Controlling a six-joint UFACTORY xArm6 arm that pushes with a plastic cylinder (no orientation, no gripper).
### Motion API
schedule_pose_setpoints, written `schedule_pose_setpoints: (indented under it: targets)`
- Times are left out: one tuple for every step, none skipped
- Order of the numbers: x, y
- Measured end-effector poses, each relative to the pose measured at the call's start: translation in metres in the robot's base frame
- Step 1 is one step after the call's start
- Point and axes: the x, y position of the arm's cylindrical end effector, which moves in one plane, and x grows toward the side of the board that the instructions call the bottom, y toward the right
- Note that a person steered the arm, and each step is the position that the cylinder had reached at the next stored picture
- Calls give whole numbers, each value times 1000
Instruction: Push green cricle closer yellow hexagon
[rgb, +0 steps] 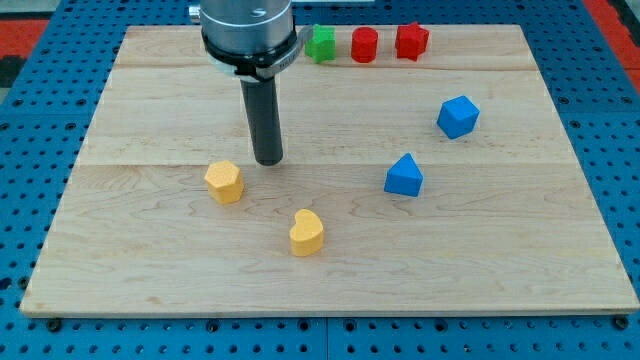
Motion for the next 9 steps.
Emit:
schedule_pose_setpoints:
  targets:
    - [-69,2]
    - [-136,35]
    - [-177,27]
    - [-205,-3]
    - [-215,-47]
    - [-169,-73]
    - [-166,-83]
    - [-210,-86]
    - [-230,-106]
